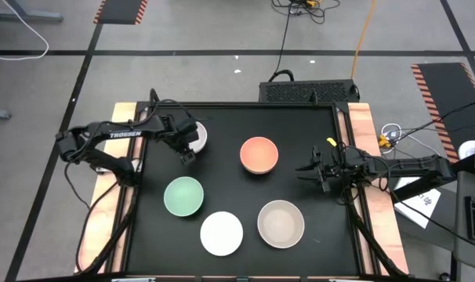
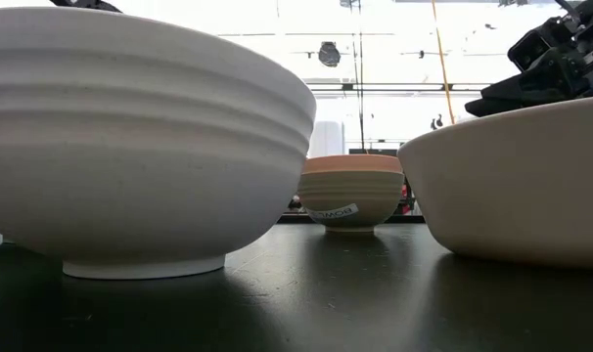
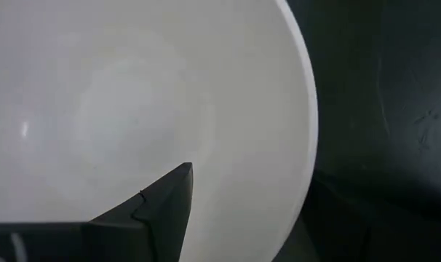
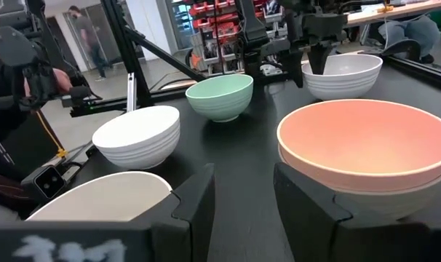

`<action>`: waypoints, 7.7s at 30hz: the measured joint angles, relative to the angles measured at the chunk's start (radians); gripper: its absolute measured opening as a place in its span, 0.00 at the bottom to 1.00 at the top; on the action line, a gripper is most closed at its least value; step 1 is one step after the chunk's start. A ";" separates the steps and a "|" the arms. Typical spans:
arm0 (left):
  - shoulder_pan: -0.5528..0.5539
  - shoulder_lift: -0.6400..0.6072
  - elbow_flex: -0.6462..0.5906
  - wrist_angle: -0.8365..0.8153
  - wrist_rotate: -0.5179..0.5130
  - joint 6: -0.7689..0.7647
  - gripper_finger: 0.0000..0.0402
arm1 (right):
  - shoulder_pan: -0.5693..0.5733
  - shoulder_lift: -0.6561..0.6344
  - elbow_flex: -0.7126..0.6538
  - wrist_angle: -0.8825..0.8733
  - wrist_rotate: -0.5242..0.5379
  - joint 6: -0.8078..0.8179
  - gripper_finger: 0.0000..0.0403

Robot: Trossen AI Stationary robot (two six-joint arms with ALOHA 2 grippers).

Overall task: Nest bowls inside each other
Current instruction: Stack the top left white bowl on top of the light orange bowl

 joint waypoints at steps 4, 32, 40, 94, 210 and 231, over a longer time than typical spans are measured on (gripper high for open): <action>0.000 0.015 0.000 -0.002 -0.003 0.019 0.56 | 0.000 0.000 0.000 0.000 0.000 0.000 0.33; -0.086 0.006 0.083 0.101 -0.070 0.126 0.00 | 0.000 0.001 0.000 -0.008 0.000 -0.001 0.33; -0.172 0.005 0.239 0.111 -0.092 0.151 0.00 | 0.000 0.001 0.000 -0.018 0.000 -0.003 0.33; -0.506 -0.303 0.081 0.663 -0.137 0.221 0.00 | 0.100 0.000 0.000 0.017 0.003 0.026 0.33; -0.478 0.715 1.014 -0.252 -0.105 0.233 0.00 | 0.100 0.016 -0.023 0.003 0.006 0.004 0.33; -0.470 0.729 1.008 -0.240 -0.088 0.222 0.19 | 0.100 0.021 -0.023 0.000 0.006 0.000 0.33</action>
